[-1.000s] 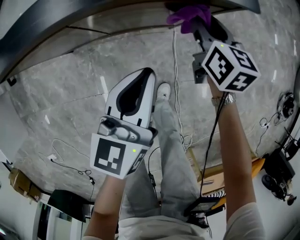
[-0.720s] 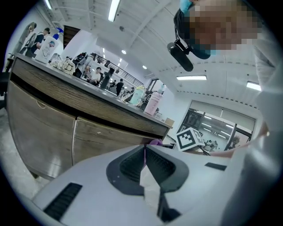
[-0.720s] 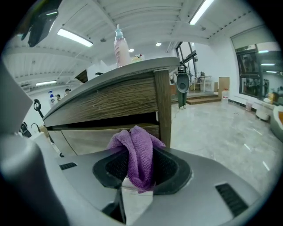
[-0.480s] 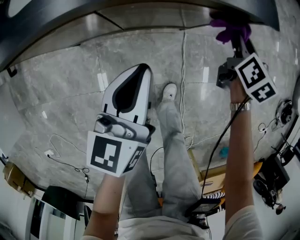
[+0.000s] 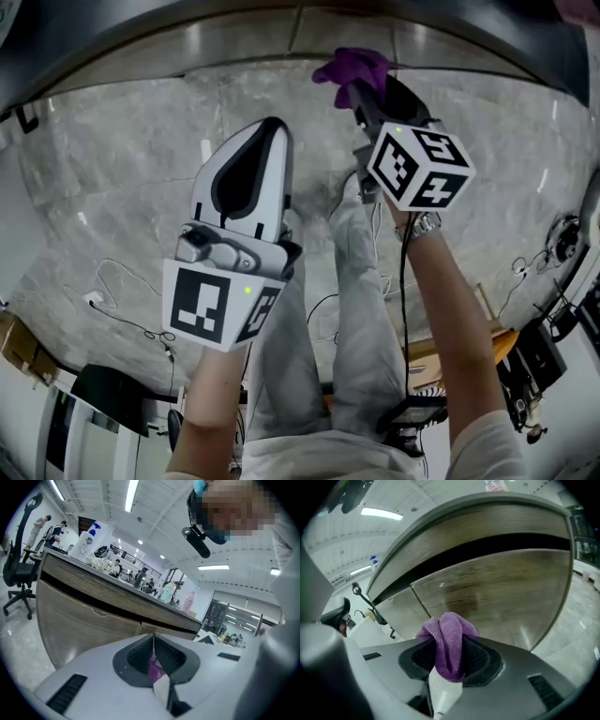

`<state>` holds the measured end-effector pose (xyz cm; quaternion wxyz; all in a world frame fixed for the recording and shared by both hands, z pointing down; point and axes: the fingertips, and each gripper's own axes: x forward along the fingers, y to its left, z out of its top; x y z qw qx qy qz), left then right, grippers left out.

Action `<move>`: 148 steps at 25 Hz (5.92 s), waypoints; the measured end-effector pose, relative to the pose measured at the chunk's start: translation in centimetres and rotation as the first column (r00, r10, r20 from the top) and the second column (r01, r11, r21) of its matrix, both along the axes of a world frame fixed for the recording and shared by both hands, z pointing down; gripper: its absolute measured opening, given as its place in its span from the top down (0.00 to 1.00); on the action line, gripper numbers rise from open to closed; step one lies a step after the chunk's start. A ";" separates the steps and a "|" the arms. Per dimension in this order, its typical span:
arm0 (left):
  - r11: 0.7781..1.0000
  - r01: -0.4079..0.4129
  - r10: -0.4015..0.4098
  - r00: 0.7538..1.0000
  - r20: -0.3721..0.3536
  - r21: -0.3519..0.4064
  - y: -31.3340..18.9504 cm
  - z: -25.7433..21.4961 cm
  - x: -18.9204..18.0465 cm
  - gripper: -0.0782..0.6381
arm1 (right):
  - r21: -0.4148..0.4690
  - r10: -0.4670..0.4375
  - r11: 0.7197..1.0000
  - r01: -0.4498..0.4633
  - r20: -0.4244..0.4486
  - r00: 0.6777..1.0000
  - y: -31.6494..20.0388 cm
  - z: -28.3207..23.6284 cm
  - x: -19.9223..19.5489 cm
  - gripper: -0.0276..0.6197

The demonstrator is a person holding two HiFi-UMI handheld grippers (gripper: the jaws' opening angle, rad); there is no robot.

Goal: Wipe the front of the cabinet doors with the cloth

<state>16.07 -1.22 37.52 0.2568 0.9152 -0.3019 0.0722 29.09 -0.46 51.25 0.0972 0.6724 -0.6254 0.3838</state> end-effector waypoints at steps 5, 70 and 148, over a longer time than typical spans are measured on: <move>0.997 0.079 -0.079 0.997 0.015 0.006 -1.9 0.6 -3.5 0.87 | 0.001 -0.051 0.999 0.051 0.026 0.998 -4.2 0.9 -4.4 0.74; 0.998 0.030 -0.027 0.998 0.064 -0.054 -0.7 4.7 -5.0 0.87 | -0.178 0.177 0.968 -0.178 -0.020 0.984 1.8 7.7 0.9 0.74; 0.989 0.099 -0.084 0.988 0.129 -0.111 -3.6 10.8 -10.5 0.87 | -0.280 0.153 0.954 -0.106 0.152 0.977 -3.8 24.5 -5.8 0.74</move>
